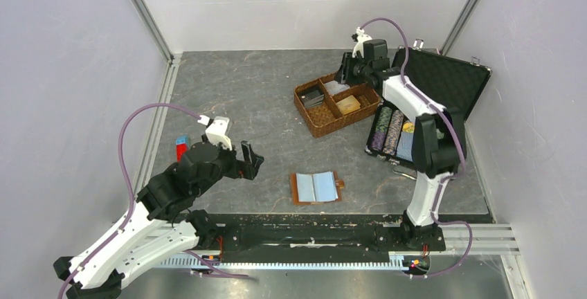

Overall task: Take the credit cards out of the card holder
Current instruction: Reset both arms

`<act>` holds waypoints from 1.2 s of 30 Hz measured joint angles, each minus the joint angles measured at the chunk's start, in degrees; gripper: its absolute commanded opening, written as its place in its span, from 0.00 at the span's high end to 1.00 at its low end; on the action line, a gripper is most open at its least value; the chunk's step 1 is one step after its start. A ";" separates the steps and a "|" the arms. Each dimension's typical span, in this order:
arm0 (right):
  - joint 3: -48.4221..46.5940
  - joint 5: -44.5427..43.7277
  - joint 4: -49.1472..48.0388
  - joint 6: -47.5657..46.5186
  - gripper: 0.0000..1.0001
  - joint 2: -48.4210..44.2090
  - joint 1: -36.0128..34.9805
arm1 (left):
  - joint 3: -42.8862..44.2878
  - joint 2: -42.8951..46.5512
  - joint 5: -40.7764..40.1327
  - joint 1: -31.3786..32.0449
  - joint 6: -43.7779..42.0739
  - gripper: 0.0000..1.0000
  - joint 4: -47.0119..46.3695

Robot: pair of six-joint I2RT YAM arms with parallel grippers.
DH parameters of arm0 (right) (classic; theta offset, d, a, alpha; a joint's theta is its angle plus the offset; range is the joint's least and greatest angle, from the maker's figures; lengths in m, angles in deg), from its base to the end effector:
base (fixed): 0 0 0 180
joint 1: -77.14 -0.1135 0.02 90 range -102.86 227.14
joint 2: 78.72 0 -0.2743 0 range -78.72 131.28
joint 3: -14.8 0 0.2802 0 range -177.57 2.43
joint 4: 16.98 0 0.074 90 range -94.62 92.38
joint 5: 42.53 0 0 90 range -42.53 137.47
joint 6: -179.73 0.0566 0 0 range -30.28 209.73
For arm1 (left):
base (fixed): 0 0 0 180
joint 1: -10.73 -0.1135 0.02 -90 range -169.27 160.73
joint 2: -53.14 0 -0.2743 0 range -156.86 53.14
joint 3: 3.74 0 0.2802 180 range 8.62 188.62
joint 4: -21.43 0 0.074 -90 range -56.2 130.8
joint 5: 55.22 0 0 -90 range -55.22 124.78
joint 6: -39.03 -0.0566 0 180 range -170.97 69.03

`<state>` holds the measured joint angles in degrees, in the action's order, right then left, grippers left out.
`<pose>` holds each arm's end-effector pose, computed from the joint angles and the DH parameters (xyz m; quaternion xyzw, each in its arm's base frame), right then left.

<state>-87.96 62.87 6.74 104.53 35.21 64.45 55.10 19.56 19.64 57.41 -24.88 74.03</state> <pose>0.4958 0.1271 0.2364 -0.0458 0.8796 0.2243 0.4171 0.1199 -0.1056 0.3257 0.0839 0.8454 -0.2152 0.4817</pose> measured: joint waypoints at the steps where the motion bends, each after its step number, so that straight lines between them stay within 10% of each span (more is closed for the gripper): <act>1: 1.95 -0.37 0.02 -0.09 0.58 -2.82 -1.14 | 0.00 0.00 -0.39 0.00 0.00 0.00 0.04; 5: 9.07 -2.40 0.74 -0.46 0.44 -13.90 -5.97 | 0.00 -0.04 -2.01 0.00 0.00 0.00 0.46; 10: 20.17 -5.44 2.10 -0.92 0.03 -27.89 -12.17 | 0.00 -0.22 -2.91 0.00 0.00 0.00 0.52; 27: 45.05 -14.45 7.37 2.84 0.02 -68.02 -16.74 | 0.61 5.07 -2.62 0.00 1.09 0.00 1.95; 36: 50.93 -17.75 7.72 7.08 0.02 -73.18 -16.74 | 0.55 6.60 -2.36 0.00 3.69 0.00 1.16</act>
<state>-37.03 45.12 14.45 111.61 -37.96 47.71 55.65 26.16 17.28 57.41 -21.19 75.18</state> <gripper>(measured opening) 0.979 0.997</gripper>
